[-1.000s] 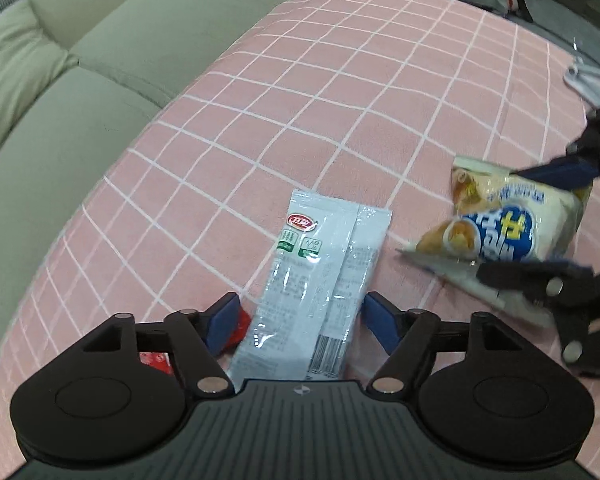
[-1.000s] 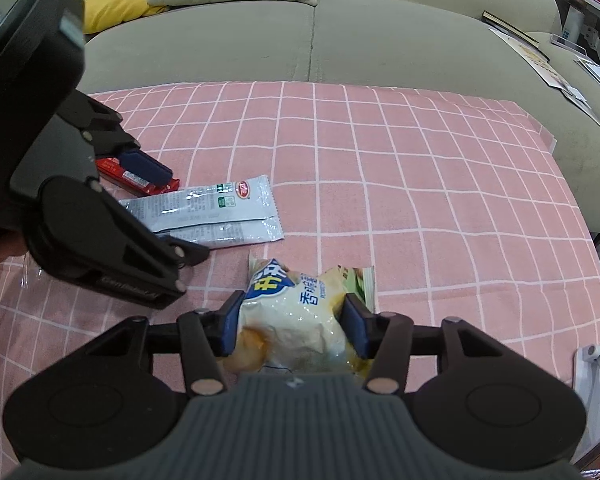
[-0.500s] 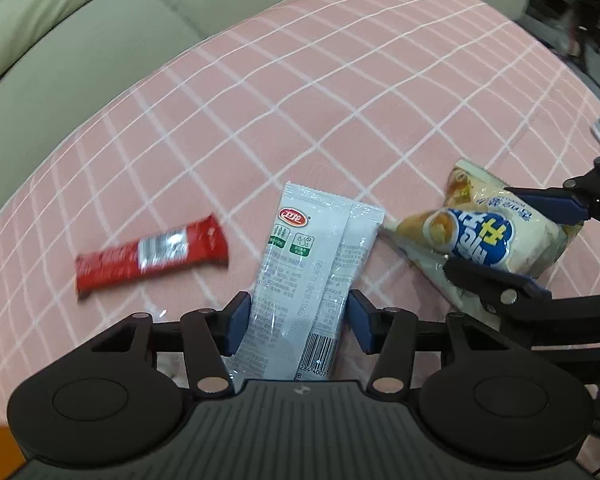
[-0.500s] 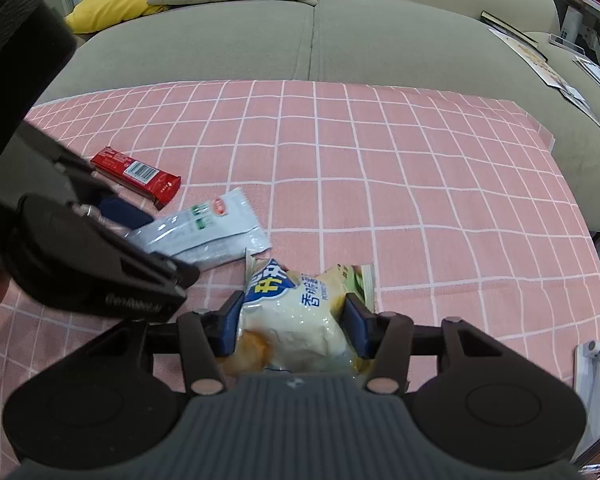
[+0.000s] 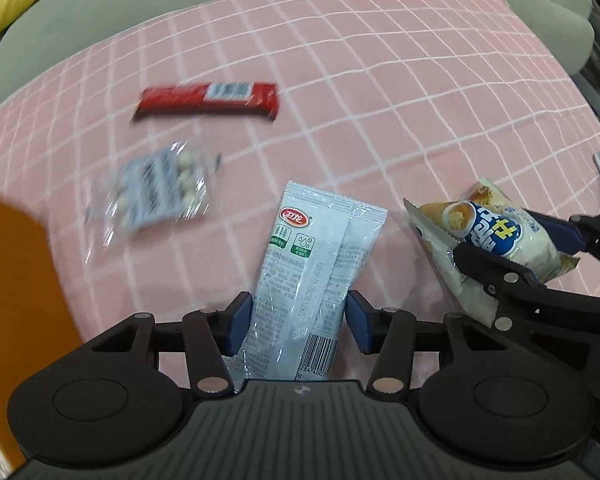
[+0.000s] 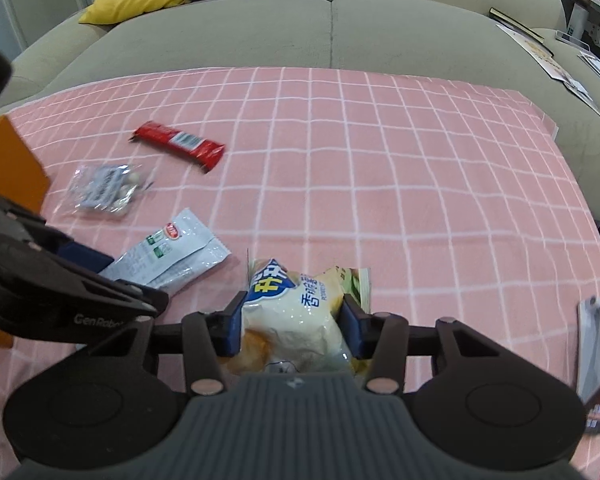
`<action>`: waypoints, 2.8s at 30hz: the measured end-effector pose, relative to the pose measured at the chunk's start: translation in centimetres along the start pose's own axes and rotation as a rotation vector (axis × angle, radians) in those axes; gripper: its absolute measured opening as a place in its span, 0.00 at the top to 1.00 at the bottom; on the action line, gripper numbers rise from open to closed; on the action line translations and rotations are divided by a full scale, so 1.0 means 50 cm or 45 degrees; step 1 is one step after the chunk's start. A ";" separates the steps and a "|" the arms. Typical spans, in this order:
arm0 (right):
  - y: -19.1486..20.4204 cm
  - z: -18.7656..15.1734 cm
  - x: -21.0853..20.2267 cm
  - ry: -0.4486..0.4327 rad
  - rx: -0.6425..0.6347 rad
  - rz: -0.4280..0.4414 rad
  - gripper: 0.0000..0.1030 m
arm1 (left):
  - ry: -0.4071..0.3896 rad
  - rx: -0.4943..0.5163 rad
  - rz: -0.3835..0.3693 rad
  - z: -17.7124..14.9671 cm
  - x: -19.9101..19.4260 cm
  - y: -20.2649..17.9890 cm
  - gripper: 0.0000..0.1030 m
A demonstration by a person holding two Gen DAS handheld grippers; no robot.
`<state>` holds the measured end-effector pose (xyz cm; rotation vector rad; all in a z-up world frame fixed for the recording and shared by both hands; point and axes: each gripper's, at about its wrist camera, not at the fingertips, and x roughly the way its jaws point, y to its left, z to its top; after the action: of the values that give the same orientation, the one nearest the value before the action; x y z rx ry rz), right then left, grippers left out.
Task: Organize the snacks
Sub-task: 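Carry the chip bag and white pack over the box and release both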
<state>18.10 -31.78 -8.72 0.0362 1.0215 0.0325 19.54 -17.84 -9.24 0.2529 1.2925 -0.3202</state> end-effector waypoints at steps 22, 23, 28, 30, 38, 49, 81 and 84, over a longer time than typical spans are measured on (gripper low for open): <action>0.136 -0.125 -0.185 -0.123 0.043 0.097 0.56 | -0.334 -0.211 -0.083 -0.202 -0.268 0.072 0.44; 0.142 -0.122 -0.194 -0.137 0.038 0.106 0.56 | -0.353 -0.219 -0.087 -0.207 -0.280 0.077 0.44; 0.179 -0.101 -0.238 -0.206 -0.001 0.161 0.57 | -0.435 -0.263 -0.082 -0.229 -0.330 0.107 0.44; 0.198 -0.091 -0.250 -0.228 -0.019 0.183 0.57 | -0.461 -0.289 -0.072 -0.234 -0.346 0.128 0.44; 0.295 -0.047 -0.285 -0.305 -0.158 0.267 0.57 | -0.532 -0.410 0.005 -0.251 -0.389 0.238 0.44; 0.465 0.044 -0.286 -0.370 -0.397 0.384 0.57 | -0.536 -0.450 0.154 -0.241 -0.413 0.373 0.44; 0.732 0.121 0.007 -0.076 -0.888 0.247 0.56 | -0.058 -0.467 0.332 -0.217 -0.164 0.592 0.44; 0.736 0.118 0.023 -0.059 -0.909 0.231 0.56 | -0.034 -0.463 0.328 -0.217 -0.151 0.597 0.43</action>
<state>23.36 4.92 -4.96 -0.5185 0.9109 0.5558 19.03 14.47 -4.57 0.1030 1.2504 0.1314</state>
